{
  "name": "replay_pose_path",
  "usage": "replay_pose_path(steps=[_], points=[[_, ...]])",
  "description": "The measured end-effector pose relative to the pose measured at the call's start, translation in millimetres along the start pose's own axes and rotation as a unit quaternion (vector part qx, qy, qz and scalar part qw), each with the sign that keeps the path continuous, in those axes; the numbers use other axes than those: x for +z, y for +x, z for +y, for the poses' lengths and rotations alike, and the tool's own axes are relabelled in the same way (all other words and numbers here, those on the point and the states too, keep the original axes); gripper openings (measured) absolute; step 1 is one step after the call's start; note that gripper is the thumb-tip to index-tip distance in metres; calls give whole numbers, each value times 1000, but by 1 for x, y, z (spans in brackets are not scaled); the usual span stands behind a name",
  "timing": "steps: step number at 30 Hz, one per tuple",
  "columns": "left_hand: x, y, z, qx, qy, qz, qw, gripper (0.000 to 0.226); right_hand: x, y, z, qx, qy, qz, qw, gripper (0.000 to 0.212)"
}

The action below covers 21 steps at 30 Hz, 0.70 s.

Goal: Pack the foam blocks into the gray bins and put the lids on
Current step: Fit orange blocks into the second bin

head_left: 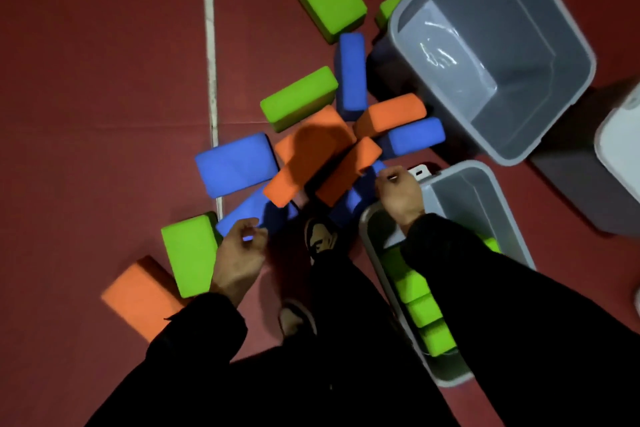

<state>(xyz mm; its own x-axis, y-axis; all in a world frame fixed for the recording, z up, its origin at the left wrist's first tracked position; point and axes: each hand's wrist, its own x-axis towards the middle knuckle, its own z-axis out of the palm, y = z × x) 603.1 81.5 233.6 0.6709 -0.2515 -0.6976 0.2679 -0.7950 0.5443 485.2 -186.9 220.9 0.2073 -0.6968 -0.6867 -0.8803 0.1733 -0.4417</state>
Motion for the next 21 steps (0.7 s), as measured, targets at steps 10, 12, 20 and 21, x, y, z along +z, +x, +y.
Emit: replay_pose_path(steps=[10,12,20,21], points=[[64,182,-13,168,216,-48,961,102,24,190,-22,-195,-389,73,897,97],[84,203,-27,150,264,-120,945,124,27,220,-16,-189,-457,42,868,111],[88,183,-23,122,221,-41,967,91,25,210,-6,-289,-488,133,813,90],[78,173,-18,135,225,-13,965,90,18,194,-5,-308,-474,132,814,91]])
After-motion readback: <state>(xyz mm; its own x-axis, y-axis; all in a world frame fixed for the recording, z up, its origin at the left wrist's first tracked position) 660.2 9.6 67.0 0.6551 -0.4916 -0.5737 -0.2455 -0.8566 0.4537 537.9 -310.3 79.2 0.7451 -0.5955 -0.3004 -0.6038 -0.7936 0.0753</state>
